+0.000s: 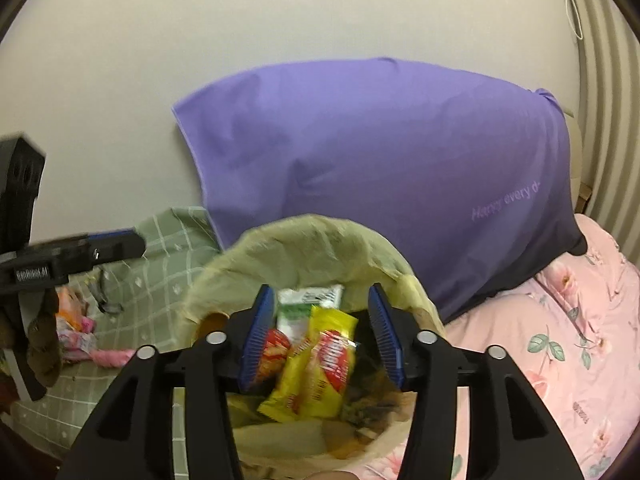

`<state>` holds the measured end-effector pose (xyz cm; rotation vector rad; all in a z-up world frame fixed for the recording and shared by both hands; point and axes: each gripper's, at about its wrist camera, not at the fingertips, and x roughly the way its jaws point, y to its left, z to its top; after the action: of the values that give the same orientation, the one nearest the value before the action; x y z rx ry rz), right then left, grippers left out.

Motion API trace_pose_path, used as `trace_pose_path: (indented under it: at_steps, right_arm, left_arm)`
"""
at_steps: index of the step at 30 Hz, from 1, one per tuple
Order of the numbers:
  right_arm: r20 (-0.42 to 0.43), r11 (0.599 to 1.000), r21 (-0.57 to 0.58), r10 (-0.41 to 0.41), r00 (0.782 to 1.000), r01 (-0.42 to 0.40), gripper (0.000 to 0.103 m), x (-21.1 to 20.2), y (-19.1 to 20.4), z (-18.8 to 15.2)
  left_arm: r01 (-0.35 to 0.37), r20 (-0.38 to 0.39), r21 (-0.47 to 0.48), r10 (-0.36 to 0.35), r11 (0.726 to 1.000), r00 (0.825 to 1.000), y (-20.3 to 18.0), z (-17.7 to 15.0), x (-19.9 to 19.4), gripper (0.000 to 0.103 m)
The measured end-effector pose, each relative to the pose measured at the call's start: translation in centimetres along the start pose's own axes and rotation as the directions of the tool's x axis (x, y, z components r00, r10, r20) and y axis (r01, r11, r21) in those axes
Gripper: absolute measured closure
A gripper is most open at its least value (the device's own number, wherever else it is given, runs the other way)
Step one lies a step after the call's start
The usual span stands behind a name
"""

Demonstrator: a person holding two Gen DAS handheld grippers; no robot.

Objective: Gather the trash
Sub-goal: 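Release the cup with the left tool while the right tool drops the wrapper in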

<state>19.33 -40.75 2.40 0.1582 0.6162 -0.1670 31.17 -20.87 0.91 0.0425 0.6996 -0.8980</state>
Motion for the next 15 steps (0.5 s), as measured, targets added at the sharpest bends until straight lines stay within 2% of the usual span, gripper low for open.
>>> trace_pose_path:
  at_steps: [4, 8, 11, 15]
  right_arm:
    - [0.038, 0.996, -0.004, 0.087, 0.995, -0.087, 0.053, -0.6, 2.1, 0.8]
    - [0.047, 0.981, -0.048, 0.19, 0.981, -0.188, 0.05, -0.2, 5.4, 1.2]
    - [0.03, 0.966, -0.073, 0.25, 0.968, -0.247, 0.047, 0.5, 7.7, 1.2]
    - [-0.003, 0.942, -0.103, 0.32, 0.947, -0.319, 0.047, 1.8, 10.5, 0.8]
  left_arm:
    - [-0.105, -0.009, -0.047, 0.105, 0.993, 0.994, 2.8, -2.2, -2.6, 0.045]
    - [-0.21, -0.046, -0.121, 0.206, 0.97, 0.978, 6.6, -5.1, -4.9, 0.044]
    - [-0.292, -0.062, -0.184, 0.286, 0.939, 0.956, 9.6, -7.3, -6.8, 0.044]
    - [-0.431, -0.074, -0.228, 0.426, 0.873, 0.902, 13.4, -9.8, -10.0, 0.044]
